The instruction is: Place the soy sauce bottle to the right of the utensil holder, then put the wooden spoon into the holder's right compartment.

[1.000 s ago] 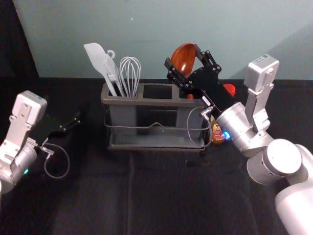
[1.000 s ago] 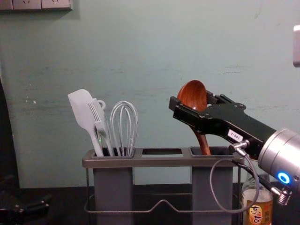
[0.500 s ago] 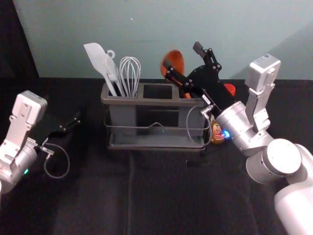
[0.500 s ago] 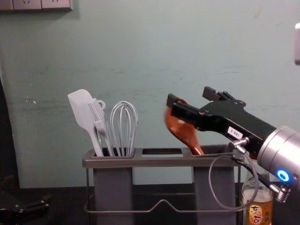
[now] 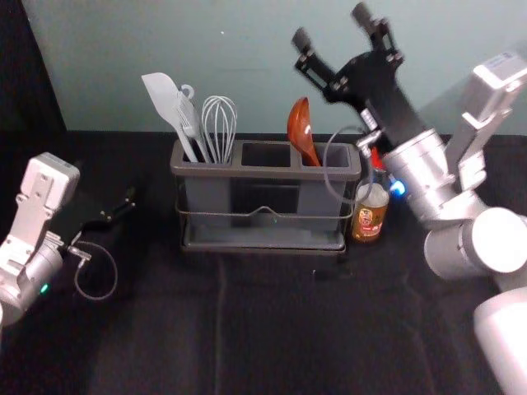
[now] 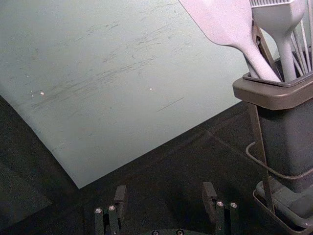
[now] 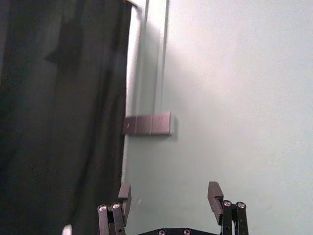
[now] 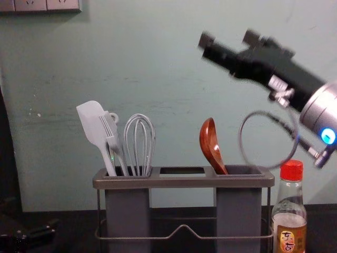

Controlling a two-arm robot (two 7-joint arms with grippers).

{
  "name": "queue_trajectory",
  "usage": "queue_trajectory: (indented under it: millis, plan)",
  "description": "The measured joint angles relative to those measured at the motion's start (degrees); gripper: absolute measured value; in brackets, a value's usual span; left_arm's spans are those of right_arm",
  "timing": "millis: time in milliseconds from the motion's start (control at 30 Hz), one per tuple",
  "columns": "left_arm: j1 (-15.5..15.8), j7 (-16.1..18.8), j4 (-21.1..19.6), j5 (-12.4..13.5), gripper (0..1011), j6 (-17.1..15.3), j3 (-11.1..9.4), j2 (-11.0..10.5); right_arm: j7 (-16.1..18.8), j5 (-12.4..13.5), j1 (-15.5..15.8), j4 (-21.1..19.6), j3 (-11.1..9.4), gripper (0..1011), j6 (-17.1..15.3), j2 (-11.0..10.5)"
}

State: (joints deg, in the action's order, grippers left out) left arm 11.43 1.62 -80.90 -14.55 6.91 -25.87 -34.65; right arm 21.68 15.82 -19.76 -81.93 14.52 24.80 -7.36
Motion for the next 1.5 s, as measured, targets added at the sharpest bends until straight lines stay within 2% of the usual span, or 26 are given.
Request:
queue_trajectory:
  millis: [200,333,667,767,1100,1500]
  plan:
    - [0.0,0.0,0.0,0.0,1000,0.0,0.0,0.0,-1.6,-0.2,0.3,-4.1,-2.2,1002,-1.4,-1.2]
    - [0.0,0.0,0.0,0.0,1000,0.0,0.0,0.0,-3.7,-0.8,0.9,-6.2,-4.9,1002,-3.3,-2.5]
    - [0.0,0.0,0.0,0.0,1000,0.0,0.0,0.0,-6.5,-0.7,2.3,-7.9,-10.9,1002,-6.3,-4.4]
    - [0.0,0.0,0.0,0.0,1000,0.0,0.0,0.0,-6.7,-0.6,2.6,-7.8,-11.9,1002,-7.1,-4.8]
    - [0.0,0.0,0.0,0.0,1000,0.0,0.0,0.0,-8.6,-3.2,3.6,-5.9,-13.3,1002,-14.3,-6.7]
    - [0.0,0.0,0.0,0.0,1000,0.0,0.0,0.0,-9.4,-5.7,4.0,0.5,-13.8,1002,-17.0,-7.5]
